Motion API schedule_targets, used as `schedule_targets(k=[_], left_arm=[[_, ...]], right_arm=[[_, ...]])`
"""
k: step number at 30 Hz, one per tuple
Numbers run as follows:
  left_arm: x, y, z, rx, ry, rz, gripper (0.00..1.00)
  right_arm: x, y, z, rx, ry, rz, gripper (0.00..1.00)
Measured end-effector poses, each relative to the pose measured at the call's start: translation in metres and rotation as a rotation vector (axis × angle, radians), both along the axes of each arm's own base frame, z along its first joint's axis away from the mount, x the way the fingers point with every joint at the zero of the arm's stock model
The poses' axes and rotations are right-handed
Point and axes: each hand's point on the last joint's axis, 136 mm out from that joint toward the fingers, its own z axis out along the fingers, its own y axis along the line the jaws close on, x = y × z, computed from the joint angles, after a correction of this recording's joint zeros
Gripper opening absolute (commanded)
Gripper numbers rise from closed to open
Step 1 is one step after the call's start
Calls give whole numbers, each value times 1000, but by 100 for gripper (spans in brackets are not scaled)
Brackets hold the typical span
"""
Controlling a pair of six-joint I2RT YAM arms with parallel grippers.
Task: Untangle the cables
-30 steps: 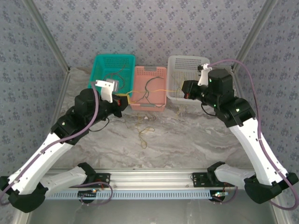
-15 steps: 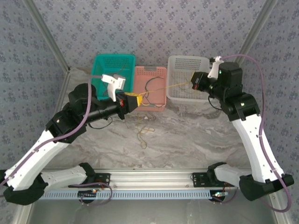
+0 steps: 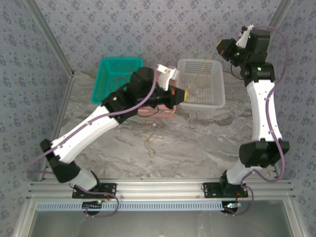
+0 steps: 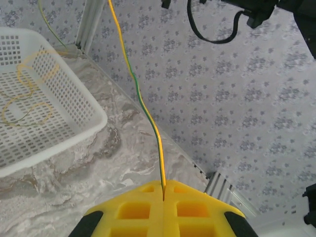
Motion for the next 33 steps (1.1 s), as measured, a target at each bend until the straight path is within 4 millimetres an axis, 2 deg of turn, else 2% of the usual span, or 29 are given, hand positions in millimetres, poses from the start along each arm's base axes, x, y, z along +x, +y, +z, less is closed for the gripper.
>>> schedule_targets(k=[4, 7, 9, 12, 15, 19, 22, 26, 29, 31, 33], left_arm=[[42, -20, -8, 15, 18, 43, 0], [88, -28, -25, 36, 48, 101, 0], [120, -33, -40, 55, 68, 135, 0], [164, -45, -68, 84, 95, 173, 0], [193, -61, -104, 118, 121, 195, 0], [209, -69, -170, 209, 199, 227, 0], [212, -66, -206, 268, 261, 243, 0], [211, -64, -224, 299, 296, 249, 0], [211, -64, -225, 301, 298, 250, 0], [211, -64, -225, 301, 299, 250, 19], [210, -64, -225, 301, 301, 250, 42]], right_arm=[[47, -9, -16, 42, 10, 20, 0], [84, -14, -39, 64, 34, 35, 0], [106, -17, -62, 71, 64, 43, 0], [129, -20, -107, 79, 136, 44, 0], [143, -23, -153, 82, 219, 40, 0], [145, -27, -202, 75, 319, 28, 0], [144, -31, -216, 65, 357, 5, 0], [145, -37, -220, 45, 364, -34, 2], [145, -39, -227, 30, 381, -56, 18], [143, -41, -233, 18, 400, -66, 33], [141, -41, -238, 5, 412, -71, 43]])
